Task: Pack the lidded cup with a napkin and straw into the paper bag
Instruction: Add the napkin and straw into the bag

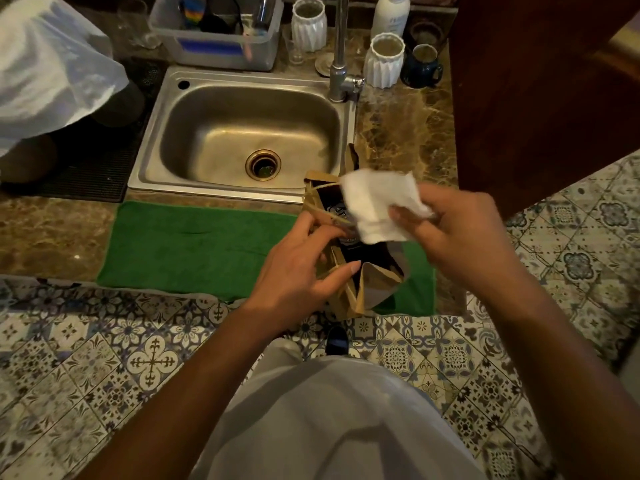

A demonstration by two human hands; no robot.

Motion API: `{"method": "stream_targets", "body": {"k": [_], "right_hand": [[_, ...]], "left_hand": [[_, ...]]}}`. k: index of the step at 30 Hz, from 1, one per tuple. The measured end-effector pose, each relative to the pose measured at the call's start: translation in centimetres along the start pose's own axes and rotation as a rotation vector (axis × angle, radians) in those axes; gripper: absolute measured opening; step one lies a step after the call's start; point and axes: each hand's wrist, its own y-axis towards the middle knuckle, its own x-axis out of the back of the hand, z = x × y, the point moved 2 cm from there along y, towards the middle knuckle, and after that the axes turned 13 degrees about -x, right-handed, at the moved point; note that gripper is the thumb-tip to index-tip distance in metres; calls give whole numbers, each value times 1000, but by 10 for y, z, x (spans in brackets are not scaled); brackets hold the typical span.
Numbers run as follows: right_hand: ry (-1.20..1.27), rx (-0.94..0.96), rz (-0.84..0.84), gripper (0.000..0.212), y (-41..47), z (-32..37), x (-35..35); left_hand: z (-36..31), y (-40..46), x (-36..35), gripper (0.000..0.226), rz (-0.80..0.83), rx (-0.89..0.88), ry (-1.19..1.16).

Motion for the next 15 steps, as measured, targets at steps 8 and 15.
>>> {"method": "stream_targets", "body": {"k": [8,15], "right_hand": [[-70,17,255,21,-7,-1,-9],[-522,178,20,33,3,-2,-10]], "left_hand": [[1,1,-7,54,-4,21,-18],[10,-1,1,66,14,85,-17]]}}
